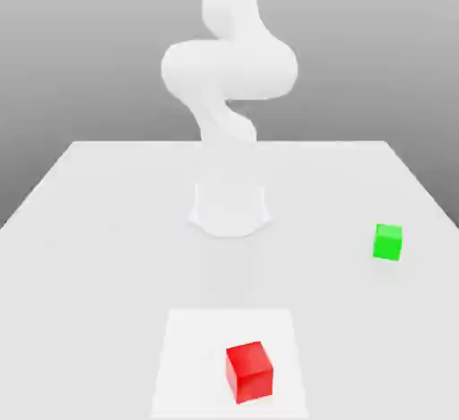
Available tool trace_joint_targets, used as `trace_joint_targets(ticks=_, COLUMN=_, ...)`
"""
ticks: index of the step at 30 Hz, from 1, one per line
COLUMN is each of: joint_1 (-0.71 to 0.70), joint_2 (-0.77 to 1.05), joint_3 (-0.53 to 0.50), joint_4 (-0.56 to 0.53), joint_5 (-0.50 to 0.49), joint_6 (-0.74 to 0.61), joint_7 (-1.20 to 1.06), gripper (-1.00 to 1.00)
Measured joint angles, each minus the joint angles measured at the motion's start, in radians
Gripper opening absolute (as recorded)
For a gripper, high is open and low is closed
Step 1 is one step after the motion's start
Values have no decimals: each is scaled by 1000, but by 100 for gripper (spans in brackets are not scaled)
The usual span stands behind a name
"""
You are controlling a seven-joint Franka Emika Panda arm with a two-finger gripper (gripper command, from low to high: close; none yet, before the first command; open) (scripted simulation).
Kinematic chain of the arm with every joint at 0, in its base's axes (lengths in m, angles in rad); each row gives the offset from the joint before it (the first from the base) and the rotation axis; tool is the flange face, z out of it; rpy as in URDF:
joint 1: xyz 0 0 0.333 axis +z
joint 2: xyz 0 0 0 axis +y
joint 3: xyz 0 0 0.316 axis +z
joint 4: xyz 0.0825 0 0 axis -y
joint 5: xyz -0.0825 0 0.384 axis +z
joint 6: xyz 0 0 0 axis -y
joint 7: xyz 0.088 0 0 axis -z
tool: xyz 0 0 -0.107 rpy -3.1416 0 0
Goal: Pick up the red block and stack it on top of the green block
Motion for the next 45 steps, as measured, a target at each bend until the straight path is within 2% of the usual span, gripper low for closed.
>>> trace_joint_targets(ticks=14, joint_1=70, joint_2=514, joint_3=-35, joint_4=-144, joint_5=32, joint_6=224, joint_7=-164, gripper=0)
trace_joint_targets(ticks=22, joint_1=81, joint_2=803, joint_3=-28, joint_4=-225, joint_5=18, joint_6=352, joint_7=-234, gripper=0)
trace_joint_targets(ticks=28, joint_1=74, joint_2=1020, joint_3=-17, joint_4=-216, joint_5=21, joint_6=514, joint_7=-252, gripper=0)
trace_joint_targets(ticks=29, joint_1=72, joint_2=1045, joint_3=-15, joint_4=-212, joint_5=24, joint_6=535, joint_7=-254, gripper=-100)
trace_joint_targets(ticks=36, joint_1=70, joint_2=1046, joint_3=-13, joint_4=-213, joint_5=22, joint_6=535, joint_7=-252, gripper=-100)
trace_joint_targets(ticks=41, joint_1=74, joint_2=889, joint_3=-19, joint_4=-237, joint_5=8, joint_6=402, joint_7=-242, gripper=-100)
trace_joint_targets(ticks=45, joint_1=175, joint_2=790, joint_3=98, joint_4=-297, joint_5=72, joint_6=367, joint_7=-327, gripper=-100)
